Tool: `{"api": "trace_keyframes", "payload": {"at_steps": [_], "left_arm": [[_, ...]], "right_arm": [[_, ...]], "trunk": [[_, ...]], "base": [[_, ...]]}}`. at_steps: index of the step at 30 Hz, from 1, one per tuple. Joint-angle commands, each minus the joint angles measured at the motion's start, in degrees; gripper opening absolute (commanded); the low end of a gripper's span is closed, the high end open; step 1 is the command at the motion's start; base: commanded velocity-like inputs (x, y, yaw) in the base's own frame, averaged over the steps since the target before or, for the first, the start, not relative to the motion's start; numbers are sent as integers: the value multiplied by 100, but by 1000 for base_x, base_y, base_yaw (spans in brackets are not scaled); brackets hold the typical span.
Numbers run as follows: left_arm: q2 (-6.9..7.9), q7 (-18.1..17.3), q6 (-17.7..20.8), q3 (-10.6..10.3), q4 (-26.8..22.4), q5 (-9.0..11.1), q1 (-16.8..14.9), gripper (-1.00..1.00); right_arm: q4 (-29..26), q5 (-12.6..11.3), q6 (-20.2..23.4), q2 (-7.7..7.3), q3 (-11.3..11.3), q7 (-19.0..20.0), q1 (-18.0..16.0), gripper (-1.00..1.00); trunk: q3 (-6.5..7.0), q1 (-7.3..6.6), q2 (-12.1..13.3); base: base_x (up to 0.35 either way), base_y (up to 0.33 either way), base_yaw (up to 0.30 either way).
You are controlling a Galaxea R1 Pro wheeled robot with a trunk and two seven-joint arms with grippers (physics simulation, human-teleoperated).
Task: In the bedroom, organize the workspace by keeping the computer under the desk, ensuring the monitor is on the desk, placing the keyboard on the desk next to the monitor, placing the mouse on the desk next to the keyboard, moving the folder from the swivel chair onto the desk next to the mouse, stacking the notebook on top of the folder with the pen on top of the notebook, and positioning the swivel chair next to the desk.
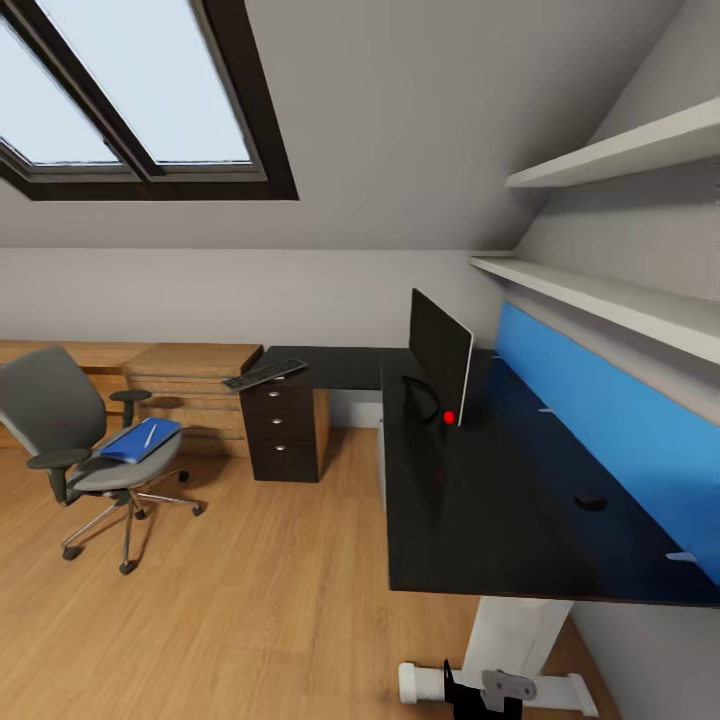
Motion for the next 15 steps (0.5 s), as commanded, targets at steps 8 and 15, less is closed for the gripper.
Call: {"api": "trace_keyframes", "payload": {"at_steps": [8,15], "left_arm": [[4,37,-27,-49,3,59,-8,100],[7,37,-27,-49,3,59,-8,100]], "right_arm": [[14,5,-26,5,-41,13,-7,100],[17,5,-29,9,-42,13,-7,100]], "trunk": [[-8,1,-6],[32,1,-6]], "base": [[0,-347,3],[0,-347,109]]}}
